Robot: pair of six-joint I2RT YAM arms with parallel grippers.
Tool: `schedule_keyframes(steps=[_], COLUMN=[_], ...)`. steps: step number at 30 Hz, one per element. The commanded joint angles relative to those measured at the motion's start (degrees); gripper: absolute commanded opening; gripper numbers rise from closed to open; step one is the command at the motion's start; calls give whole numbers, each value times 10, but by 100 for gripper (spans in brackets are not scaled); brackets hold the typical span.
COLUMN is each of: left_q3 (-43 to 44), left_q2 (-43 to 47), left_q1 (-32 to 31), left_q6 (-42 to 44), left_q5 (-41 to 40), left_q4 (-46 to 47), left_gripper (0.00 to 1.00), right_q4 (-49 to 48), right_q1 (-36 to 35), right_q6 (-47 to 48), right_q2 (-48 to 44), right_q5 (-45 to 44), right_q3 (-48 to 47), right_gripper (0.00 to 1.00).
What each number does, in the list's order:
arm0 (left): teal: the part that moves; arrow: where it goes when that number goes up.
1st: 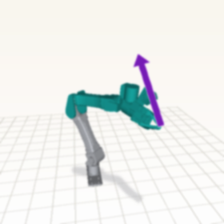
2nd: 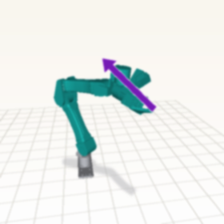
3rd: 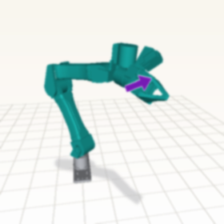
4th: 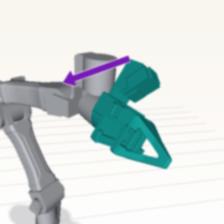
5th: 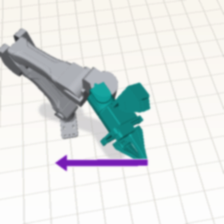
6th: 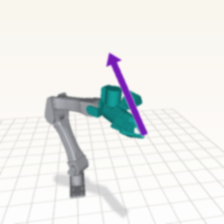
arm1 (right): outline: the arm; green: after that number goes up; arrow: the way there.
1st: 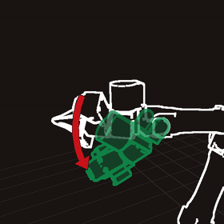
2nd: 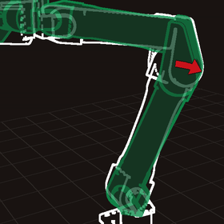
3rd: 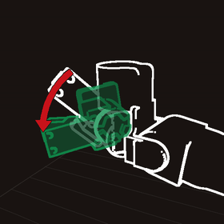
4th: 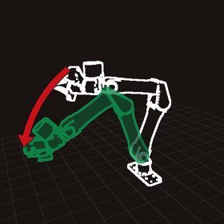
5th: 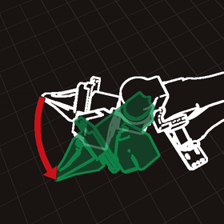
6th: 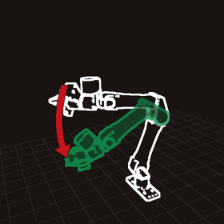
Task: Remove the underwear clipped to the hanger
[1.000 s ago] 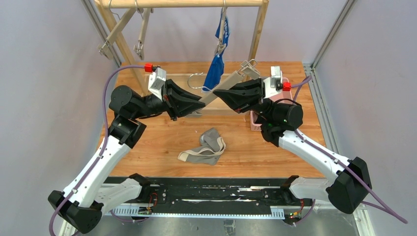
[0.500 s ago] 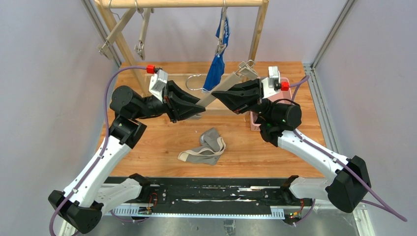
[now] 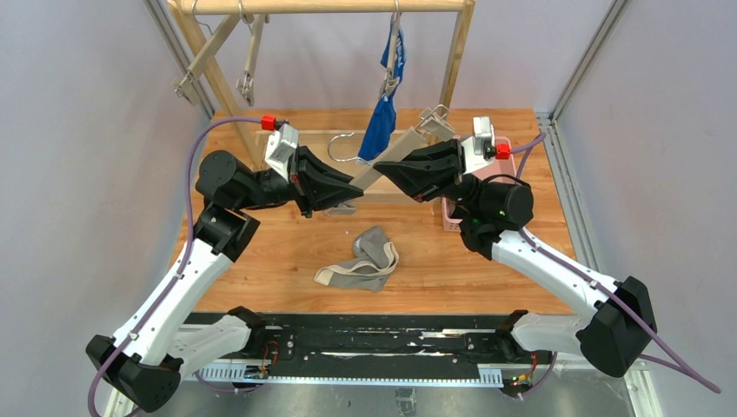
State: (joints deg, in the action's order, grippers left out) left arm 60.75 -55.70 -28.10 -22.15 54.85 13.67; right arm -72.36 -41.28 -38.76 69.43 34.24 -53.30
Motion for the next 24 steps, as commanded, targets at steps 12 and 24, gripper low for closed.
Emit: schedule_keyframes(steps=[12, 24], left_q3=[162, 283], left_q2=[32, 101], left_q1=[-6, -5], left_q6=[117, 213], left_q5=[-96, -493], left_q4=[-304, -726], left_gripper=[0, 0], right_q4=[83, 708], right_q1=[-8, -90], right_q6=[78, 393], right_q2=[-45, -143], right_q5=[-35, -259], right_q3=[8, -26], right_gripper=[88, 88])
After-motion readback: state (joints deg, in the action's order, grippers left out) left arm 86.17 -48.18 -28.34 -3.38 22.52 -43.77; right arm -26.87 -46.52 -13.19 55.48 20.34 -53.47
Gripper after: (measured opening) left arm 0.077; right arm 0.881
